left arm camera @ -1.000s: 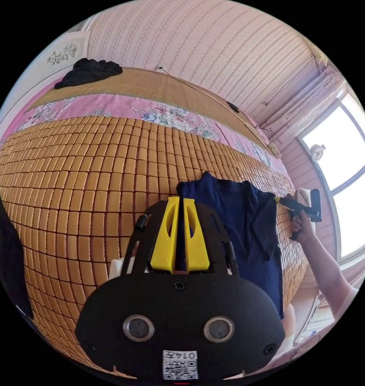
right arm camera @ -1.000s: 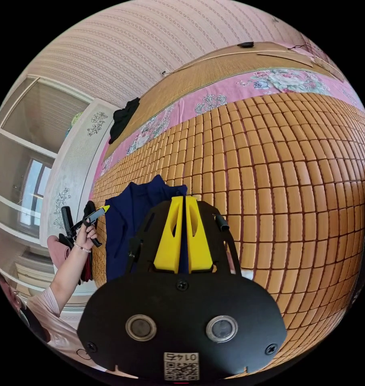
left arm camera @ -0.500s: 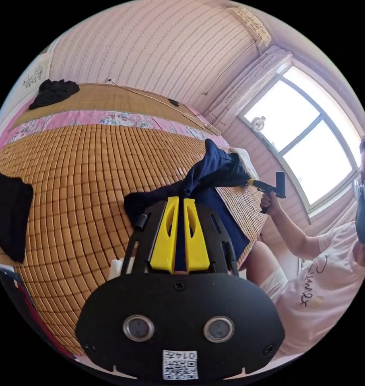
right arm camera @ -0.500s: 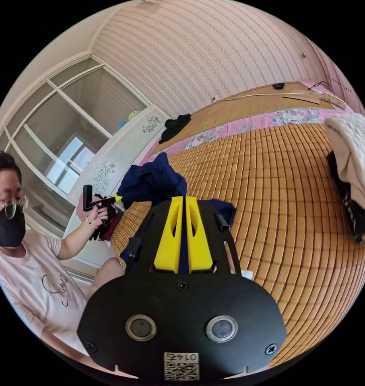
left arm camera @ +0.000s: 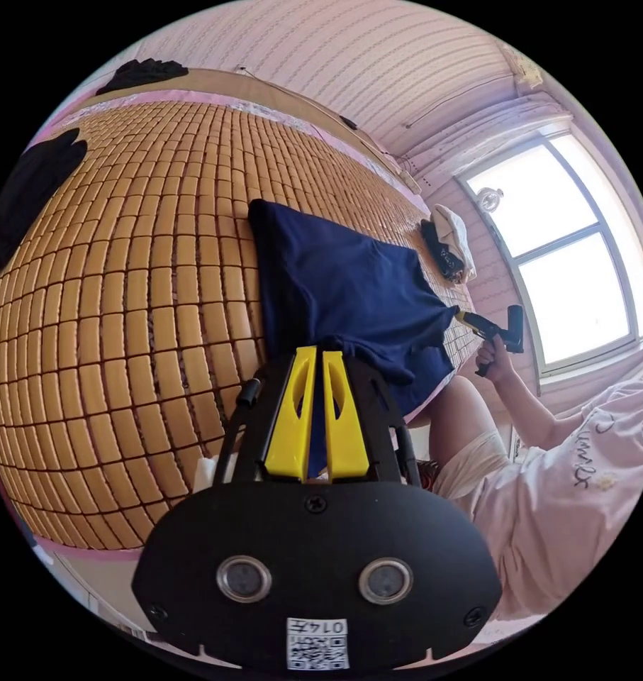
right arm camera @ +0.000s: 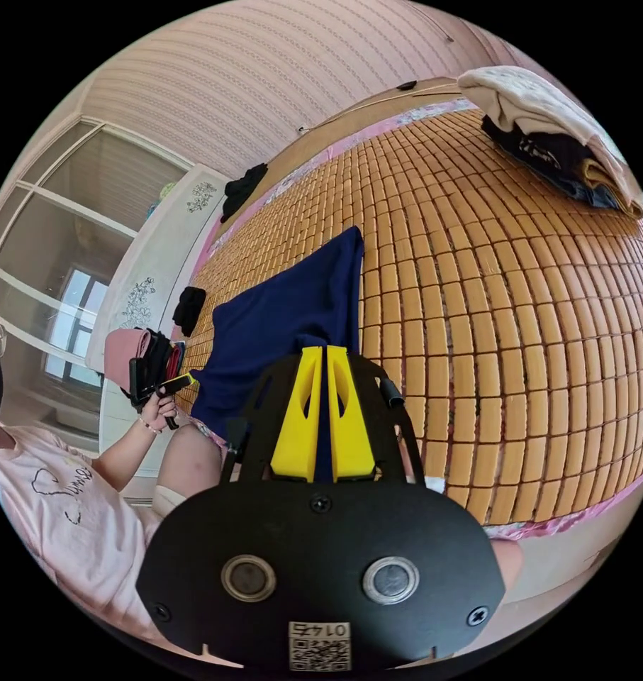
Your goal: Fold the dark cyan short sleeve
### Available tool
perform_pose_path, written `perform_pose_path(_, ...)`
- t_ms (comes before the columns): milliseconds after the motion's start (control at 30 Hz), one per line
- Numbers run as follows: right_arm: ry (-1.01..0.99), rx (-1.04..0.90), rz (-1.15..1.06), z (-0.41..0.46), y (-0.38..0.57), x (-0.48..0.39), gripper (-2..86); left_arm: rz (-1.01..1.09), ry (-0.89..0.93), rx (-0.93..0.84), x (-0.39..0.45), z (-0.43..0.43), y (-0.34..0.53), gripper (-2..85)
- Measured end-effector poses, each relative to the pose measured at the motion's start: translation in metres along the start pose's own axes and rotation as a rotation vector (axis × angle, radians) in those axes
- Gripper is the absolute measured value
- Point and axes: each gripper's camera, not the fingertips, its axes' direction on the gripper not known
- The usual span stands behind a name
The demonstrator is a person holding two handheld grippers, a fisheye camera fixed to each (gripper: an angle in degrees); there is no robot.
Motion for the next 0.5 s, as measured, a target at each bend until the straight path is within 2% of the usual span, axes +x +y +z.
perform_pose_path(67, -0.011, -0.001, -0.027, -0.008, 0.001, -0.011, 0.5, 0.012, 0.047, 0.003, 0.004, -0.013, 0.001, -0.9)
perform_pose_path(267, -0.091, -0.09, 0.016, -0.015, 0.018, -0.024, 0.5, 0.019, 0.042, -0.016, 0.008, -0.041, 0.015, -0.7)
perform_pose_path(367, -0.051, -0.107, 0.021, 0.005, 0.028, -0.016, 0.6, -0.051, 0.072, -0.034, -0.004, -0.023, 0.026, 0.3)
perform_pose_path(500, 0.145, -0.175, 0.031, 0.036, 0.036, -0.014, 0.9, -0.132, -0.047, -0.075, -0.008, 0.001, 0.045, 4.9)
